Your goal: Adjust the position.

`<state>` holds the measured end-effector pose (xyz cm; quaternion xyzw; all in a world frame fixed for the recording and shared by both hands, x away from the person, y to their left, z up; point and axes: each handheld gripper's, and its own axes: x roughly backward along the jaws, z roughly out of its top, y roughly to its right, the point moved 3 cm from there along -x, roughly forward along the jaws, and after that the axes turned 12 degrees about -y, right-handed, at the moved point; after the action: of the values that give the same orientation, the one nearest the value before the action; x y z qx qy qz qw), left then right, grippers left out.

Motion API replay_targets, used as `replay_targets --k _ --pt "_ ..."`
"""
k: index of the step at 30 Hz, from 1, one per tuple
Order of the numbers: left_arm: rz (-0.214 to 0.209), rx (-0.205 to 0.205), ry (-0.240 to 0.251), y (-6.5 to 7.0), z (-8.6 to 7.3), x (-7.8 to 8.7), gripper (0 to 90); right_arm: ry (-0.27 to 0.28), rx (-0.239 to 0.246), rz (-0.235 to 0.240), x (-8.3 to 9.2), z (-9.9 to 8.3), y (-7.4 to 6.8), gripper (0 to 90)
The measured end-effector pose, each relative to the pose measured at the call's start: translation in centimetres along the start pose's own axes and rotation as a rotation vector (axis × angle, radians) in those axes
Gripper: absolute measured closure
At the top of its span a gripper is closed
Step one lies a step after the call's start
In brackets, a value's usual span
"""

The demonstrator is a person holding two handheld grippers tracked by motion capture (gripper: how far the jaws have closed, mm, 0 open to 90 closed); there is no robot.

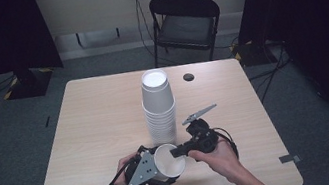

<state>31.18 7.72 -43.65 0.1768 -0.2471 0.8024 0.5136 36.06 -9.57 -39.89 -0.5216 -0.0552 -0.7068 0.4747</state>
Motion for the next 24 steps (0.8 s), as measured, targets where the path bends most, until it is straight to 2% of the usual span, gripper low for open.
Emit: replay_targets --k 1,3,8,9,10,14,17,19,20,21,22,23,24 --pt "-0.006 0.032 0.019 -0.1 -0.1 0.1 13.8 0.019 0.000 -0.007 0.1 -0.1 -0.1 78.9" --pt "-0.006 0.033 0.014 -0.3 -0.2 0.2 13.8 0.022 0.003 -0.005 0.1 -0.1 -0.1 78.1" --pt "-0.014 0.069 0.021 -0.6 -0.6 0.4 14.0 0.084 0.010 -0.002 0.5 -0.2 -0.1 74.4" --pt "-0.012 0.079 0.019 -0.6 -0.6 0.4 14.0 0.101 0.017 0.000 0.6 -0.2 -0.1 73.9" --pt "-0.015 0.100 0.026 -0.8 -0.8 0.5 14.1 0.118 0.027 -0.021 0.8 -0.3 -0.2 69.3" --pt "-0.018 0.131 0.030 -1.1 -1.4 0.7 14.1 0.147 0.045 -0.002 0.9 -0.5 -0.2 66.4" --pt "-0.027 0.189 0.036 -1.7 -2.3 0.7 14.1 0.188 0.059 0.012 1.3 -0.8 -0.2 63.3" --pt "-0.019 0.212 0.038 -2.0 -2.6 0.9 14.1 0.222 0.070 -0.002 1.7 -0.9 0.0 62.0" --pt "-0.019 0.212 0.038 -2.0 -2.6 0.9 14.1 0.222 0.070 -0.002 1.7 -0.9 0.0 62.0" --pt "-0.016 0.217 0.039 -2.2 -2.7 1.0 14.1 0.257 0.069 0.006 2.0 -1.1 0.2 60.1" --pt "-0.008 0.224 0.041 -2.4 -2.8 1.2 14.1 0.257 0.069 0.006 2.0 -1.1 0.2 60.1" --pt "0.014 0.247 0.054 -2.9 -2.7 1.6 14.2 0.280 0.068 -0.018 2.2 -1.3 0.5 58.8" --pt "0.014 0.247 0.054 -2.9 -2.7 1.6 14.2 0.280 0.068 -0.018 2.2 -1.3 0.5 58.8"
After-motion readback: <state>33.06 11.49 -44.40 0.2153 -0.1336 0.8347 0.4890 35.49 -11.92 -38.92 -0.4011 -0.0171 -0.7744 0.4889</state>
